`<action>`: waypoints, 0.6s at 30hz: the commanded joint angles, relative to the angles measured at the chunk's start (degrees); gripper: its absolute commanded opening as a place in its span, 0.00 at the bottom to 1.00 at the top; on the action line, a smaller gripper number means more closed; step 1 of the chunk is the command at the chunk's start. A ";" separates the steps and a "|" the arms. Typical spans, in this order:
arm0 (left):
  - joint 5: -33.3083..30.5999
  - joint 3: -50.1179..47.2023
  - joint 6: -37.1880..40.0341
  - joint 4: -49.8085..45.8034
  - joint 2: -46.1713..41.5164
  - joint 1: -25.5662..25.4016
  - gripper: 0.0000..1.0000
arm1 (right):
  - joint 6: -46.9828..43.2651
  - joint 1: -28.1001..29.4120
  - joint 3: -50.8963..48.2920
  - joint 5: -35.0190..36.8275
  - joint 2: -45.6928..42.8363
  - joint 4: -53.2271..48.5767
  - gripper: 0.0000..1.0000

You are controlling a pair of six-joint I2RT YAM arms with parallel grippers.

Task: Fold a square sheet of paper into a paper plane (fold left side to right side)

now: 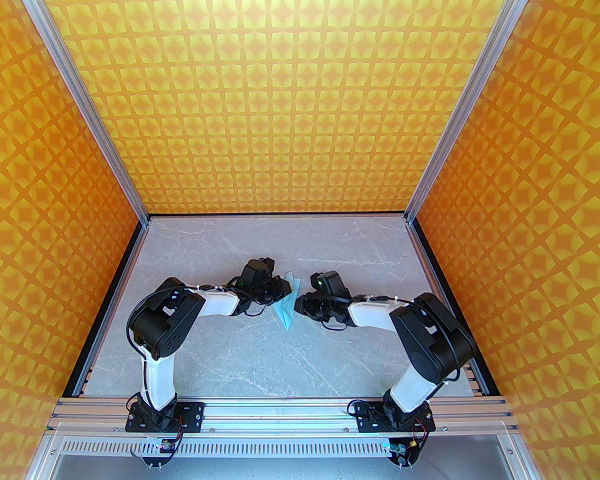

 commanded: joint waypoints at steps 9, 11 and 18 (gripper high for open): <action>-0.76 1.48 1.17 -1.47 0.50 -0.61 0.11 | 6.71 2.24 -3.83 -3.07 0.06 13.63 0.56; -0.78 1.62 1.21 -1.55 0.50 -0.61 0.11 | 6.82 2.58 -3.30 -3.02 0.93 13.68 0.58; -0.76 1.93 1.09 -1.68 0.76 -0.79 0.11 | 6.63 3.12 -1.93 -2.06 3.55 13.18 0.65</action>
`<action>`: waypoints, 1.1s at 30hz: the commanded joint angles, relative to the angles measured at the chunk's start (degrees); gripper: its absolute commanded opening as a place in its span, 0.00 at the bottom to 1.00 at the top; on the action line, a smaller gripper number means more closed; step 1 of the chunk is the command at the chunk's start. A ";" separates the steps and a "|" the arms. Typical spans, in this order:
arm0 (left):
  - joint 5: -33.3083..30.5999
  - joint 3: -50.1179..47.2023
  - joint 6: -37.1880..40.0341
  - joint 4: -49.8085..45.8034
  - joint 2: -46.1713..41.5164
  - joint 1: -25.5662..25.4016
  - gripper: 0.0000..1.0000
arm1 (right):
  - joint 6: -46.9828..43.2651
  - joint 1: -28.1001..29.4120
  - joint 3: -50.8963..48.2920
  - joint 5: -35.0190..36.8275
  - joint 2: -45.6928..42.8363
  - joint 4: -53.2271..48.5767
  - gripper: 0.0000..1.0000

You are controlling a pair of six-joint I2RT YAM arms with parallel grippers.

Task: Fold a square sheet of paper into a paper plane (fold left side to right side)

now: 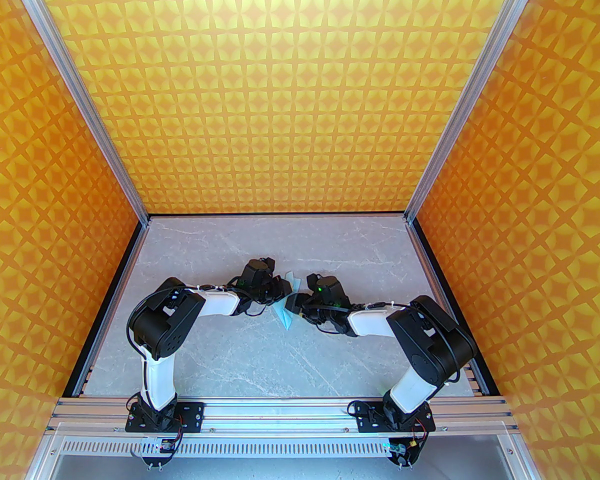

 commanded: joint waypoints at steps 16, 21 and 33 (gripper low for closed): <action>-0.63 1.92 1.21 -1.71 0.83 -0.64 0.13 | -0.95 0.61 1.98 3.88 4.60 -4.12 0.46; -0.60 2.06 1.33 -1.81 0.72 -0.65 0.13 | -1.04 0.61 2.16 3.76 5.37 -4.14 0.46; -0.99 1.83 2.92 -3.35 -0.66 -0.63 0.12 | -2.53 0.61 3.12 3.43 4.83 -5.94 0.47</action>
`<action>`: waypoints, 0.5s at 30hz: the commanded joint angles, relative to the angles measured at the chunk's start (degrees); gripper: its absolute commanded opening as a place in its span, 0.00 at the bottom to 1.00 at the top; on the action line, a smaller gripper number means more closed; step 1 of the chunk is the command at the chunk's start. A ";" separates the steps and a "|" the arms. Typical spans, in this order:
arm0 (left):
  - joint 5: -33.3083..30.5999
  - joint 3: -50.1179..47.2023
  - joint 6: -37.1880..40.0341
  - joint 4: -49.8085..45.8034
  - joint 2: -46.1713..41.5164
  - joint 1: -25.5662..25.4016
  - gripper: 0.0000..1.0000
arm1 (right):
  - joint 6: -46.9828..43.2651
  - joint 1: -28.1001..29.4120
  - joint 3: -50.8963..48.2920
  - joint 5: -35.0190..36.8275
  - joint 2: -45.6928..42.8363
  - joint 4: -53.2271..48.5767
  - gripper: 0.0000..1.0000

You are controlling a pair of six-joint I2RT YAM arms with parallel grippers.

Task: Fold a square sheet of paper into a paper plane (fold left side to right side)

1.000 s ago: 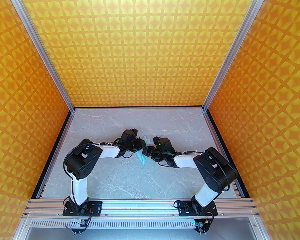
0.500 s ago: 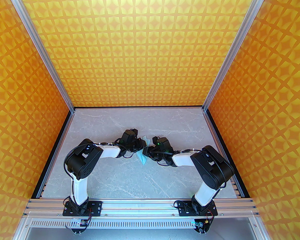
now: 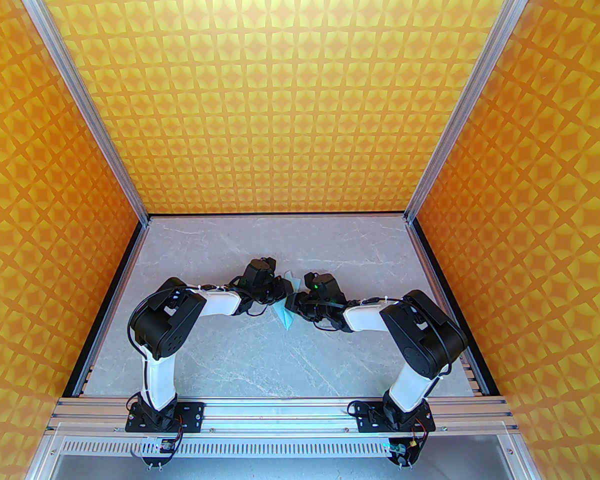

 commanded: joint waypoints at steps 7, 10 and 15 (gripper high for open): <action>-1.75 -0.14 2.74 -2.86 -1.70 -0.18 0.12 | -2.97 0.35 -0.35 4.25 -4.83 -8.69 0.50; -2.17 -0.27 2.93 -3.00 -1.75 -0.16 0.12 | -2.99 0.35 -1.76 4.92 -7.70 -9.91 0.42; -2.19 -0.52 2.93 -2.69 -1.87 -0.18 0.12 | -2.38 0.73 -3.73 3.04 -8.15 -8.37 0.13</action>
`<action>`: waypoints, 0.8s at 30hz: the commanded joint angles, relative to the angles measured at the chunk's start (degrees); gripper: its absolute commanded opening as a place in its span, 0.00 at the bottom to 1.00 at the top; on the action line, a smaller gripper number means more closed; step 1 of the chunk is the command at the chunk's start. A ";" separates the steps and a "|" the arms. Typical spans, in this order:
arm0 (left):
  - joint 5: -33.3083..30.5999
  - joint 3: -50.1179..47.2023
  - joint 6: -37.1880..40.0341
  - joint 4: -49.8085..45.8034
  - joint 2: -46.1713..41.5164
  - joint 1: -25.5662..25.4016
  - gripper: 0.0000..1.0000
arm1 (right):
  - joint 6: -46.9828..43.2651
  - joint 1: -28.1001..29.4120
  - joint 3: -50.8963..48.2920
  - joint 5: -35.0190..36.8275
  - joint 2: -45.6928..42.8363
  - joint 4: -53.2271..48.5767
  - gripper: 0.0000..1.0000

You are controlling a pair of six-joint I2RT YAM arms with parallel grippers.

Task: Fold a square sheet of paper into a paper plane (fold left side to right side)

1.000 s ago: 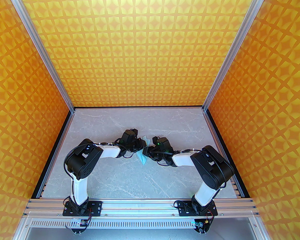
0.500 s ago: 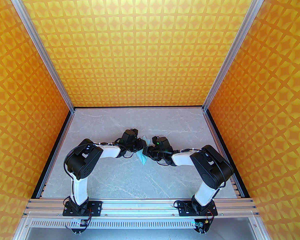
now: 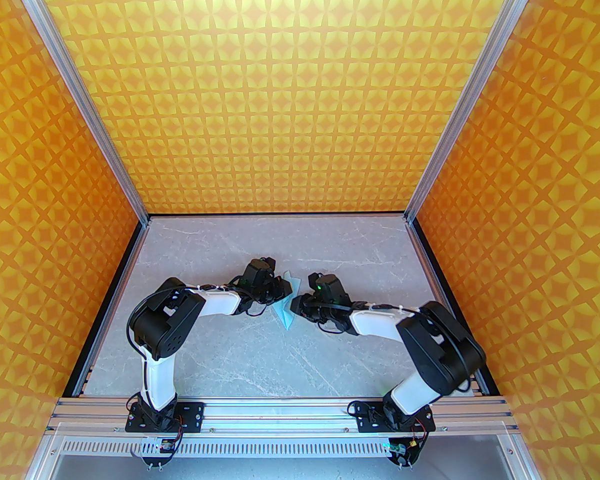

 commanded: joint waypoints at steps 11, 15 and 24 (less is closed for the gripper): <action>-1.04 -0.50 0.92 -1.04 -1.37 -0.23 0.13 | 1.48 2.81 0.61 -2.24 7.00 3.50 0.00; -1.04 -0.50 0.66 -0.70 -1.28 -0.36 0.13 | 1.11 2.80 1.77 -2.24 8.63 3.66 0.01; -1.04 -0.77 0.57 -0.62 -1.41 -0.40 0.12 | 0.17 2.81 3.07 -1.26 5.73 1.38 0.01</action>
